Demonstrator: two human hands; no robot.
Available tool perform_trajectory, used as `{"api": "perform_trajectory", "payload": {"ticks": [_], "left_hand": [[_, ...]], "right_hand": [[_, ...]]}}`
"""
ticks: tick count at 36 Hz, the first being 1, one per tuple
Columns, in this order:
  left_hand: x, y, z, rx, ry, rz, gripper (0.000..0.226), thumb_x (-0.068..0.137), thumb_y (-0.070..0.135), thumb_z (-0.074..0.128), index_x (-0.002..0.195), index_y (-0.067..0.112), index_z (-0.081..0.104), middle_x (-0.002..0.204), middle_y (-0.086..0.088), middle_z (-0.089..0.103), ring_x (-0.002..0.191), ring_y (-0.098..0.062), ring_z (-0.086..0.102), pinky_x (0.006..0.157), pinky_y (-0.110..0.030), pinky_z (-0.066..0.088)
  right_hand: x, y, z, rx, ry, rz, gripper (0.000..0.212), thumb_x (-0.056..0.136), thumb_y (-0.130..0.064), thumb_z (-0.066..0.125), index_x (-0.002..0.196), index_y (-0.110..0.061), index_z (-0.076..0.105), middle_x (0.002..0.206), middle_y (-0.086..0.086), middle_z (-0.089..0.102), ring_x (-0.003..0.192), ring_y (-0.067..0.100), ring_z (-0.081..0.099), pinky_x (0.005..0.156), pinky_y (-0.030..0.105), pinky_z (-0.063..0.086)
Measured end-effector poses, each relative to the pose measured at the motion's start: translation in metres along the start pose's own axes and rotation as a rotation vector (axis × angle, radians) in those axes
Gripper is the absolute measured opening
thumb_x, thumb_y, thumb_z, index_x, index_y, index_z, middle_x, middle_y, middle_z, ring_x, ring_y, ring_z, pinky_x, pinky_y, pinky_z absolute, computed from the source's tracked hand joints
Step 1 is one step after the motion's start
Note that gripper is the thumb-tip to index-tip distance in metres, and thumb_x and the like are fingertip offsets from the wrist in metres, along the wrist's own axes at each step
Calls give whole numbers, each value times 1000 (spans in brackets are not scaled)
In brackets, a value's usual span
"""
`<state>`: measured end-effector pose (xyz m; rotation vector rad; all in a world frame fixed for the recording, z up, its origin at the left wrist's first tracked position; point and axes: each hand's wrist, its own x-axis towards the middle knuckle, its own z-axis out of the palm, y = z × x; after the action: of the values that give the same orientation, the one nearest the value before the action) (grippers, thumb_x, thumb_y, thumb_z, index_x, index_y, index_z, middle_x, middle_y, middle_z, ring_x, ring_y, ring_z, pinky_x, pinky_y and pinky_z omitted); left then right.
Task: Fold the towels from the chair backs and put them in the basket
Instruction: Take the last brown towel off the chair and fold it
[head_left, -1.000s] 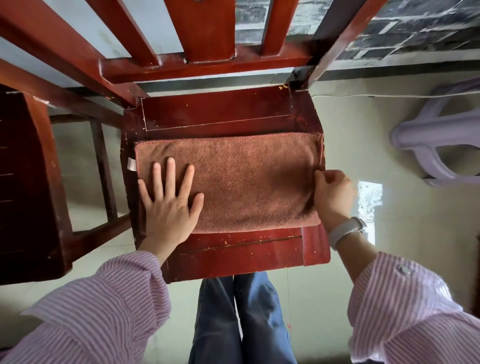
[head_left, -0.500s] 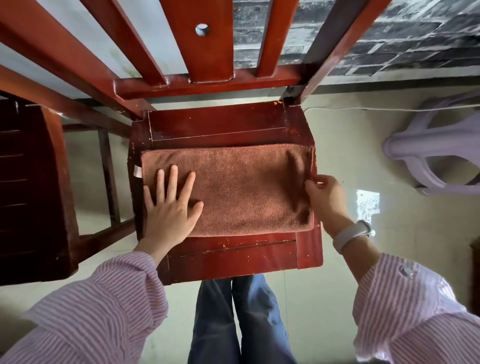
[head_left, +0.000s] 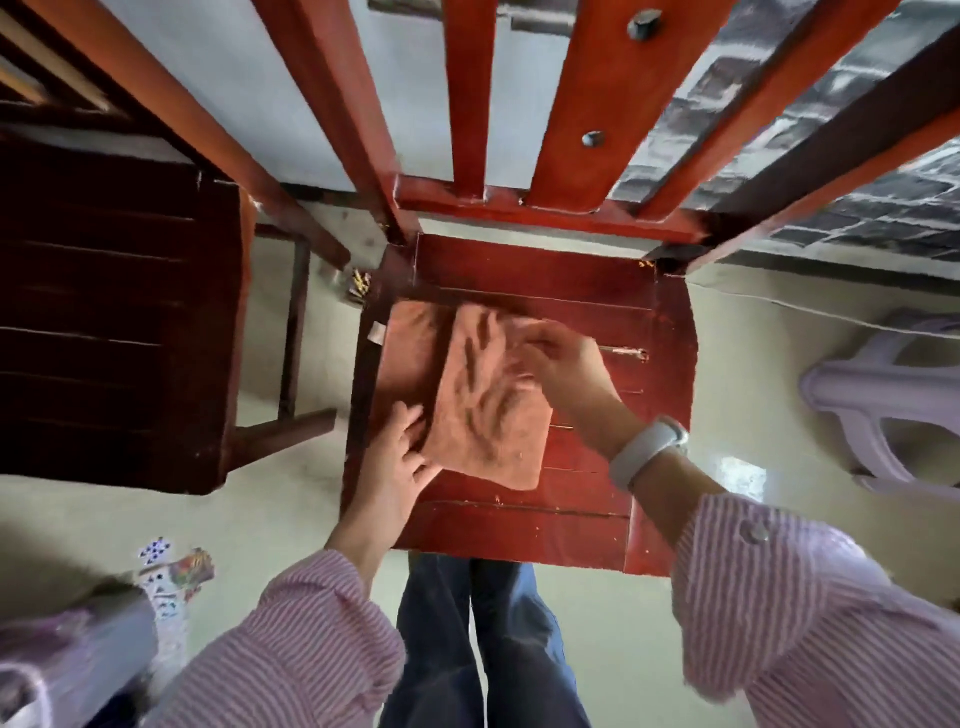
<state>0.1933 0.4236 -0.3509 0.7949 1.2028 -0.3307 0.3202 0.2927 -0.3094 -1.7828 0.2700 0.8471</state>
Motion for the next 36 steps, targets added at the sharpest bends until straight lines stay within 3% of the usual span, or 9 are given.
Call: {"api": "perform_trajectory", "payload": {"ticks": [2, 4, 7, 11, 17, 21, 25, 31, 36], "left_hand": [[2, -9, -5, 32, 43, 53, 42, 92, 30, 50, 129, 11, 45, 123, -6, 53, 106, -21, 56, 94, -37, 43], [4, -19, -4, 140, 87, 134, 42, 87, 18, 59, 126, 9, 47, 111, -7, 61, 98, -15, 61, 86, -31, 48], [9, -31, -1, 331, 216, 251, 37, 84, 13, 64, 119, 5, 55, 95, -6, 65, 84, -11, 63, 85, -36, 52], [10, -37, 5, 410, 316, 352, 23, 82, 15, 65, 104, 6, 65, 80, 1, 66, 80, -18, 65, 82, -39, 54], [3, -35, 6, 357, 304, 446, 9, 81, 9, 66, 88, 11, 61, 73, 14, 59, 65, 5, 58, 61, -4, 42], [-1, -32, -1, 265, 334, 451, 10, 81, 9, 66, 90, 11, 61, 78, 11, 61, 70, 5, 61, 64, -4, 44], [-1, -31, -12, 245, 417, 463, 9, 84, 13, 63, 93, 11, 61, 79, 10, 62, 69, 6, 60, 63, -1, 42], [5, -26, -26, 318, 509, 470, 15, 87, 20, 60, 96, 10, 65, 80, 6, 64, 72, 5, 57, 64, -1, 40], [11, -27, -33, 325, 564, 464, 13, 88, 22, 59, 91, 11, 65, 77, 5, 63, 72, 4, 56, 72, -17, 45]], "right_hand": [[14, 5, -4, -299, 101, -117, 24, 87, -3, 47, 84, -23, 60, 92, 1, 64, 71, 12, 59, 68, 26, 51], [26, 6, -9, -561, 112, -242, 25, 88, -7, 45, 102, -18, 63, 109, 1, 62, 92, 14, 58, 84, 27, 49], [46, 3, -10, -875, -38, -298, 35, 92, -20, 45, 126, -18, 51, 130, 3, 51, 121, 22, 42, 104, 44, 35], [68, -5, 3, -1106, -182, -197, 48, 93, -38, 42, 138, -23, 36, 140, 0, 41, 133, 21, 26, 108, 44, 20], [81, -14, 22, -1133, -185, -170, 36, 90, -43, 46, 112, -17, 59, 114, 7, 56, 112, 29, 49, 100, 48, 36], [75, -22, 28, -979, -202, -238, 24, 91, -27, 51, 105, -10, 60, 100, 6, 52, 90, 21, 50, 87, 36, 43], [68, -30, 41, -872, -232, -352, 19, 91, -20, 52, 106, -15, 61, 96, 1, 54, 90, 15, 49, 89, 37, 43], [79, -29, 69, -880, -235, -380, 18, 93, -21, 50, 106, -18, 61, 95, -3, 60, 61, 6, 54, 57, 20, 46], [86, -20, 82, -899, -185, -371, 24, 91, -24, 49, 112, -18, 61, 106, 1, 62, 63, 12, 55, 65, 30, 49]]}}
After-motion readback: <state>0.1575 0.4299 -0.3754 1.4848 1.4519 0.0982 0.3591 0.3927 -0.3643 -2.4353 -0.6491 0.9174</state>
